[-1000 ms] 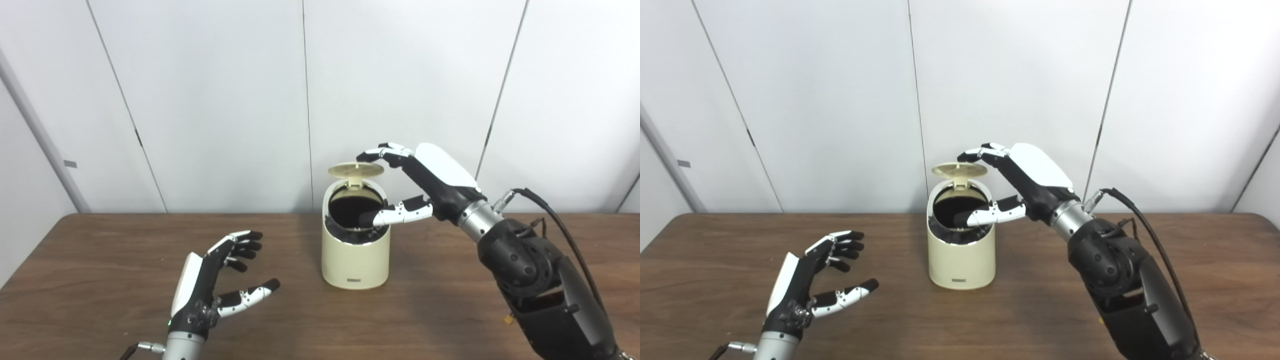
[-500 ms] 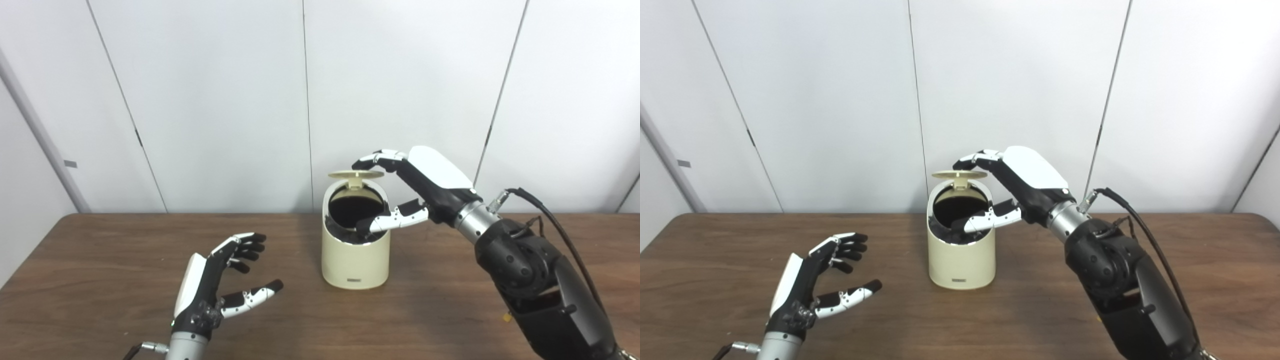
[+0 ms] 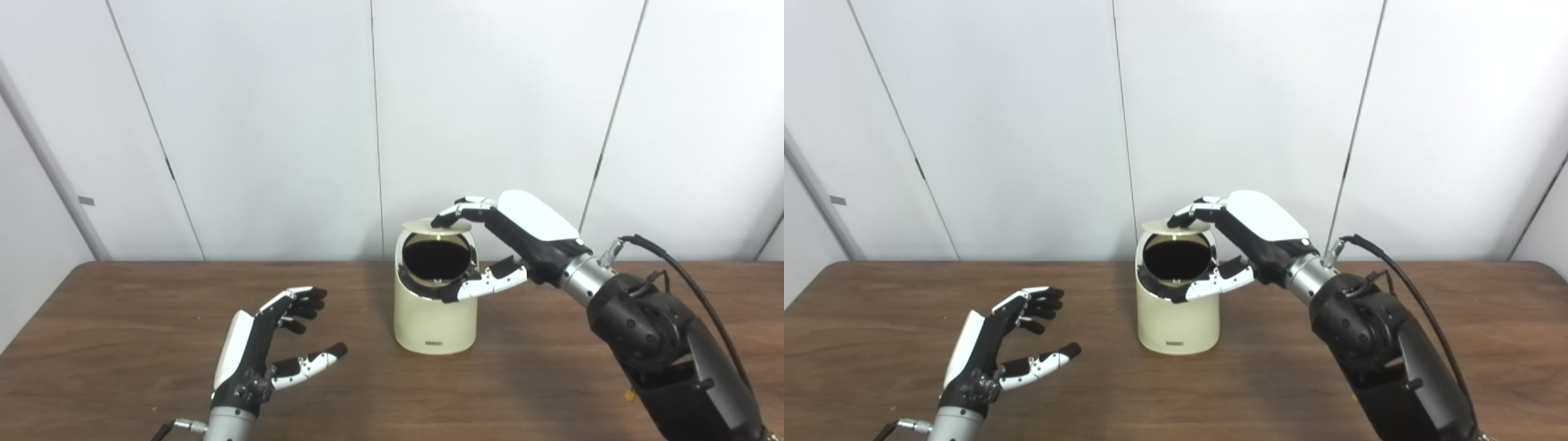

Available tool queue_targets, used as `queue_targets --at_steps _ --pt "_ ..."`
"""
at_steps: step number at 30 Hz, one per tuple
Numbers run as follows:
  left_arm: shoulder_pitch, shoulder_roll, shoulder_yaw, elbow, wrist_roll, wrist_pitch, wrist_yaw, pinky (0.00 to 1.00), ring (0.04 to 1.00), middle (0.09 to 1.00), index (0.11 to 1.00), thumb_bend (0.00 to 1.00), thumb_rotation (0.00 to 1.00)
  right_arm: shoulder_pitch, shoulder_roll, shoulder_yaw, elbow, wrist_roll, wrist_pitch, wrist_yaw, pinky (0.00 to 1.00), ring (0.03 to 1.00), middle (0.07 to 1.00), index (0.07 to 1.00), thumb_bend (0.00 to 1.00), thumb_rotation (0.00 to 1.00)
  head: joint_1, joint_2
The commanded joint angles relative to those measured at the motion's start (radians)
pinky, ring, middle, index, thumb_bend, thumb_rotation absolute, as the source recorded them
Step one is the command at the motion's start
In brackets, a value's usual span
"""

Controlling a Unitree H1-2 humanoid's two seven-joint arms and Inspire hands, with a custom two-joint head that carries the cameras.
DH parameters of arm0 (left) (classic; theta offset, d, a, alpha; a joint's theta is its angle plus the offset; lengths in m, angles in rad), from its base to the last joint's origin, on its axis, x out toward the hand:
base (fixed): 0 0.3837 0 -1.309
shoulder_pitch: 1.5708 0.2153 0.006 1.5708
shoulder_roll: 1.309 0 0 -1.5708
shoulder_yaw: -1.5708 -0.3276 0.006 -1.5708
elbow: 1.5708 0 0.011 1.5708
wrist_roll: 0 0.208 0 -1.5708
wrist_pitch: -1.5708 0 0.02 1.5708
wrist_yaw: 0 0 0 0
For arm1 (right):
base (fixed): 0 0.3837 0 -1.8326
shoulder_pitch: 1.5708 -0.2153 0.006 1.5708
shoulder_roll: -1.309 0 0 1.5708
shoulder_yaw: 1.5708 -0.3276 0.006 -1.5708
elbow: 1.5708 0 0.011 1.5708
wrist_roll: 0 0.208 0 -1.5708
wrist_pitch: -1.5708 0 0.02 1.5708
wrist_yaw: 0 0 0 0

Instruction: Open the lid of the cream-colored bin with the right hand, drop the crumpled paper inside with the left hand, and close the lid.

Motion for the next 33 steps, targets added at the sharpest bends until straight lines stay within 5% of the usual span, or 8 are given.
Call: queue_targets --at_steps 1,13,17,33 --pt "-0.031 0.006 0.002 -0.030 0.005 -0.015 0.005 0.57 0.663 0.687 0.715 0.71 0.13 -0.032 -0.013 -0.005 -0.032 -0.003 -0.005 0.003 0.83 0.901 0.767 0.745 0.73 0.52 0.000 0.001" --pt "-0.031 0.004 0.003 -0.037 0.002 -0.008 0.002 0.56 0.648 0.676 0.714 0.72 0.13 -0.008 -0.014 0.005 -0.027 -0.017 -0.073 -0.009 0.83 0.861 0.733 0.717 0.73 0.50 0.006 0.013" --pt "-0.031 0.004 0.001 -0.035 0.005 -0.011 0.002 0.55 0.640 0.675 0.714 0.71 0.13 -0.002 -0.011 0.012 -0.034 -0.026 -0.055 0.015 0.92 0.888 0.748 0.734 0.73 0.51 0.006 0.016" --pt "-0.023 0.001 0.000 -0.040 0.009 -0.010 0.003 0.56 0.641 0.679 0.713 0.71 0.11 0.026 -0.002 0.030 -0.049 -0.037 -0.038 0.042 0.92 0.925 0.759 0.751 0.73 0.46 0.010 0.026"
